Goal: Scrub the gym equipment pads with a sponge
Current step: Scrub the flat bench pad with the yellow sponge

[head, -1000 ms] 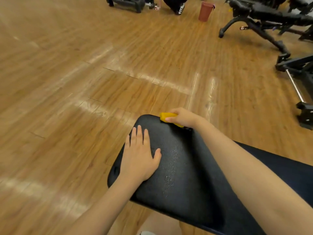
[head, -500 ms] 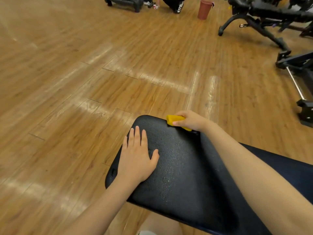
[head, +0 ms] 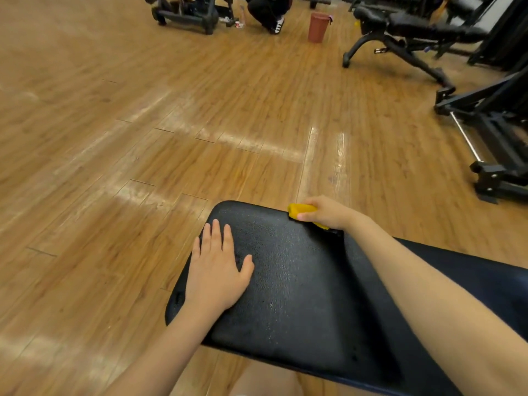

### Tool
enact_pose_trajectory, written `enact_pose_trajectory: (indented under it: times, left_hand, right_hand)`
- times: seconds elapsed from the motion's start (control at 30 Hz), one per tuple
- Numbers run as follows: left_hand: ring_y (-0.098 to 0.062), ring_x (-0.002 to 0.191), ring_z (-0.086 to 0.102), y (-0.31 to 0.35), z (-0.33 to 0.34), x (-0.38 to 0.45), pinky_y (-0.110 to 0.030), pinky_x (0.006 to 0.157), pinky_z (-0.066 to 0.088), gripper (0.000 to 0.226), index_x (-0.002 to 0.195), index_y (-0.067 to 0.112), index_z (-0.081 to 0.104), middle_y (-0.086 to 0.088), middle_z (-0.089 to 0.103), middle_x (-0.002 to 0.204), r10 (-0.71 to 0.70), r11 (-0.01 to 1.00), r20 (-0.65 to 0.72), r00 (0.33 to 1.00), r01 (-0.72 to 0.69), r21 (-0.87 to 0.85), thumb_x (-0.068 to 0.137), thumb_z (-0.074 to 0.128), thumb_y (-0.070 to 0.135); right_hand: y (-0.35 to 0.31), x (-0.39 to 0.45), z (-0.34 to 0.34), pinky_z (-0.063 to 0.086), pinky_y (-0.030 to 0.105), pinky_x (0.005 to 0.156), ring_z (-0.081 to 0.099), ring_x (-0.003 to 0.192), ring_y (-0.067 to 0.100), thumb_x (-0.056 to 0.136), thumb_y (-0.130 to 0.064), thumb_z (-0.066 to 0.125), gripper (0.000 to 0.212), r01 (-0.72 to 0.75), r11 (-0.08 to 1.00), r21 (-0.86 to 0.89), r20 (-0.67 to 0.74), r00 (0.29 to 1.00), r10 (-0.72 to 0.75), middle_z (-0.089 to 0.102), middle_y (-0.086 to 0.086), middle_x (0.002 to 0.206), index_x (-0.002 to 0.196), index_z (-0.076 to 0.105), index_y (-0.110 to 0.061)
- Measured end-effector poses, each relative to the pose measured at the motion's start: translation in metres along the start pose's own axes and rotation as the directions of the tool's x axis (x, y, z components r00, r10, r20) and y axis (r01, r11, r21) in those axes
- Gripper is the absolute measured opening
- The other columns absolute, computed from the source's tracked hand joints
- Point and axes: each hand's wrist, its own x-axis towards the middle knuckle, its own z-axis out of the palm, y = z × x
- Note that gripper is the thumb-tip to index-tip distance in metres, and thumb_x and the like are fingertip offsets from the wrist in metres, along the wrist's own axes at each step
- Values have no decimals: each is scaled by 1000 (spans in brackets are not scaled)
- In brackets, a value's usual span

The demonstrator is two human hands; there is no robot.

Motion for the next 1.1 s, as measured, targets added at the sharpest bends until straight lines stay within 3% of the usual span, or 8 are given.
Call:
enact_pose_trajectory:
  times: [0.1,0.27,0.37,0.43,0.63,0.77,0.87,1.1]
  left_hand:
    - [-24,147,-5,0,-1,1,-38,118,-1,101,152,9,5,-13,-3,160,0,1000,2,1000,0,-1,67,-12,61]
    - [-25,147,-6,1,-3,0,-38,118,0,92,152,10,2,-13,-5,160,-4,1000,6,1000,4,1,78,-6,62]
    - [-25,147,-8,2,-4,0,-38,119,1,76,152,9,-1,-13,-7,159,-12,1000,12,1000,12,17,95,17,56]
    - [-25,147,-8,3,-5,0,-38,119,0,75,152,10,-1,-13,-7,159,-15,1000,22,1000,14,18,96,21,54]
    - [-30,146,-8,17,-15,5,-43,119,1,76,153,8,0,-17,-7,159,-53,998,118,992,49,36,97,26,53]
    - [-30,146,-11,69,-18,11,-42,117,-2,75,153,11,-1,-14,-9,159,116,992,145,983,-121,33,97,25,54]
    - [-28,146,-11,106,-8,11,-41,117,-3,73,153,13,0,-13,-9,159,242,969,156,958,-248,22,98,25,54]
    - [-31,147,-7,122,15,7,-43,118,-1,83,153,12,5,-15,-3,159,280,957,87,956,-285,57,86,0,62]
  right_hand:
    - [25,-20,-9,31,14,52,44,75,15,88,-16,63,8,-25,1000,13,-63,998,26,50,1,79,89,59,-9]
    - [80,-77,-39,32,17,58,46,69,9,88,-18,63,21,-179,983,38,-101,978,182,49,-9,74,77,49,-30]
    - [85,-80,-45,35,21,60,47,69,12,89,-27,60,11,-226,972,63,-88,969,231,53,-1,77,86,61,-17]
    - [76,-70,-41,35,27,63,46,74,17,91,-35,55,29,-206,970,132,-97,971,220,53,5,81,93,66,-7]
    - [69,-67,-25,28,26,52,39,59,16,89,-27,60,24,-139,973,183,-133,977,165,44,2,64,68,57,-18]
    - [76,-73,-26,27,15,46,38,55,8,89,-24,61,23,-145,981,133,-158,974,165,43,-3,62,69,51,-17]
    - [90,-81,-29,29,19,51,40,58,8,88,-24,62,18,-156,979,131,-163,971,176,46,-2,66,75,57,-14]
    - [181,-154,-63,36,24,63,52,78,17,88,-25,62,18,-321,942,100,-306,891,336,58,3,85,96,62,-9]
